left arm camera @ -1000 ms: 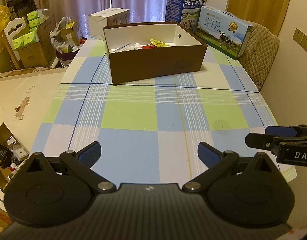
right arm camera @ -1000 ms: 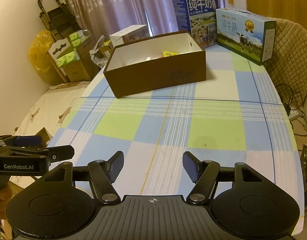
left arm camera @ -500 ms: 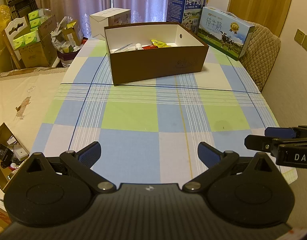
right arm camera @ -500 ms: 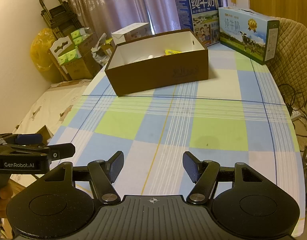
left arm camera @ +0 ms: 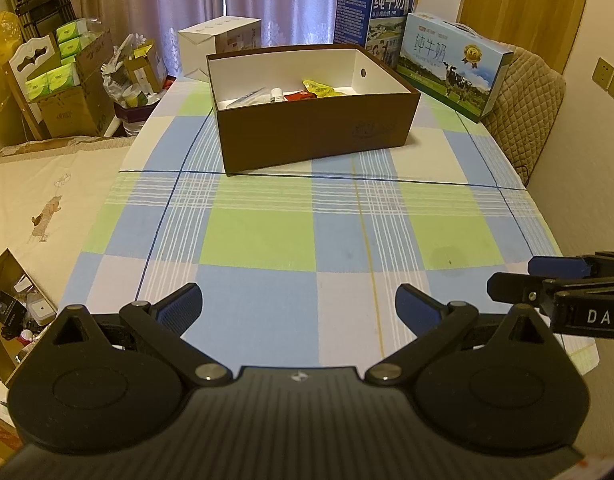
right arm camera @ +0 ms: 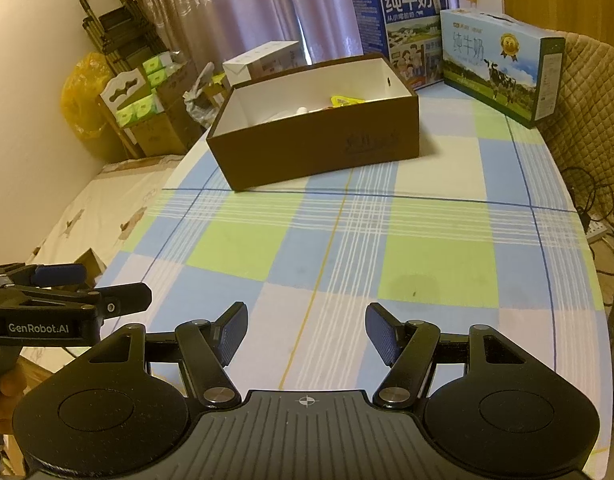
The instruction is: Organize objects
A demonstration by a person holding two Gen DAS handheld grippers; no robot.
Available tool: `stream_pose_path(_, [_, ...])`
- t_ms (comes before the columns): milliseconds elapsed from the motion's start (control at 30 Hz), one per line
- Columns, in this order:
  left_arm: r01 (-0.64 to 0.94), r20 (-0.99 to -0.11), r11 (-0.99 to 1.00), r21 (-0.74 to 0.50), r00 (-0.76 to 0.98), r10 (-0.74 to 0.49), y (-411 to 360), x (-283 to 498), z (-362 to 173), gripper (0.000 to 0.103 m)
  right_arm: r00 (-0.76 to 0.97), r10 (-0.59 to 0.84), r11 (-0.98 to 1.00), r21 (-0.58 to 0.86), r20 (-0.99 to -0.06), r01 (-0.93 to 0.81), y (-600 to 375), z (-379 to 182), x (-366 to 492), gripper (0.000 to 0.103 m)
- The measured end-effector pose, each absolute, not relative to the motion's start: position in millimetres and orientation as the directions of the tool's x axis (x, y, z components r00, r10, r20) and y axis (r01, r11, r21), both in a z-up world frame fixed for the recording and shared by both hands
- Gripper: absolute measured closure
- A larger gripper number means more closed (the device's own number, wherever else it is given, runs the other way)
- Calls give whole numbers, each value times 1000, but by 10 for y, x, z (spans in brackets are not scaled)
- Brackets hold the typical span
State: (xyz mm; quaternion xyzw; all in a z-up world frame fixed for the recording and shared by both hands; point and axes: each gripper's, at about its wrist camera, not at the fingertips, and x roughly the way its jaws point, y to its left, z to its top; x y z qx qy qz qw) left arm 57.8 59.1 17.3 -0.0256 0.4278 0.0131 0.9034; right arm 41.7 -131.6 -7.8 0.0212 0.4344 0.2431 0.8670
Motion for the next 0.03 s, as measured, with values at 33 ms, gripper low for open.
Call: stream_pose_path(33, [-46,-774,998,-38,633,0,587,596,169,1,503,441,880,248,-743,-405,-1321,-80,431,40])
